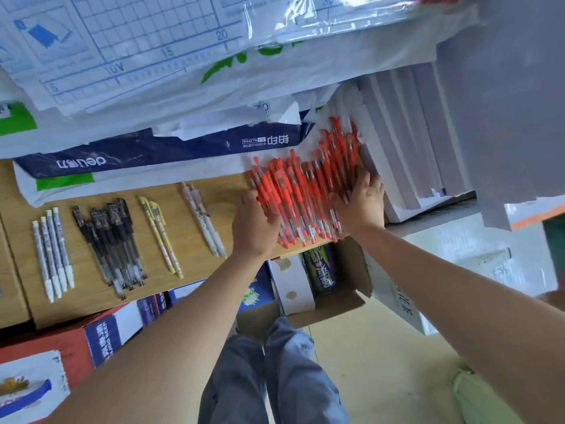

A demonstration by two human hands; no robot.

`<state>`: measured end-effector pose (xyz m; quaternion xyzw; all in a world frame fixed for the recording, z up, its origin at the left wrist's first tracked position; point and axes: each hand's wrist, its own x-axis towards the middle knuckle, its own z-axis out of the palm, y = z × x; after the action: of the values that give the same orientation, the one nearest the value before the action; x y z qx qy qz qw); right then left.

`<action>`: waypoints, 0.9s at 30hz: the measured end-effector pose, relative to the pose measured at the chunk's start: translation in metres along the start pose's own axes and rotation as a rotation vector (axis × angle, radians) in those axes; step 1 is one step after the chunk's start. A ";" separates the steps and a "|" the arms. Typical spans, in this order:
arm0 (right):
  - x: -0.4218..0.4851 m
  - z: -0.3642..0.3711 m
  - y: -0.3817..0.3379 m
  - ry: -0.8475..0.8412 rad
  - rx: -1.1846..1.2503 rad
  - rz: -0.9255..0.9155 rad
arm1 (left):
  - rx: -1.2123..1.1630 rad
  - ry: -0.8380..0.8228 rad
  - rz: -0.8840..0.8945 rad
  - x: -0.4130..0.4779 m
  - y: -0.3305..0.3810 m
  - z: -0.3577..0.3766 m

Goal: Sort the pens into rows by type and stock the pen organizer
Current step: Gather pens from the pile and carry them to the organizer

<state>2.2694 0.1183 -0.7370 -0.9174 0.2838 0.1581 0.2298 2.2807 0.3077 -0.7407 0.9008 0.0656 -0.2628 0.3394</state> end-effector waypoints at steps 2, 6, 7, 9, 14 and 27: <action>-0.001 0.000 0.000 -0.001 0.018 -0.012 | -0.024 -0.038 0.004 -0.003 0.011 0.005; 0.003 -0.004 0.003 -0.019 -0.008 -0.030 | -0.014 -0.027 -0.029 0.000 0.022 0.008; 0.003 -0.006 0.003 -0.013 -0.025 -0.040 | -0.016 -0.020 -0.032 0.001 0.022 0.007; 0.002 -0.007 0.002 0.016 -0.055 -0.068 | 0.000 -0.014 -0.034 -0.001 0.019 0.002; -0.015 -0.004 -0.005 0.141 0.034 -0.184 | 0.043 -0.041 -0.030 -0.015 0.009 -0.018; -0.036 0.004 -0.030 -0.074 0.073 -0.232 | -0.052 -0.165 -0.040 -0.028 -0.005 -0.028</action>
<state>2.2578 0.1586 -0.7154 -0.9287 0.1726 0.1538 0.2900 2.2676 0.3317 -0.7113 0.8655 0.0619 -0.3411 0.3617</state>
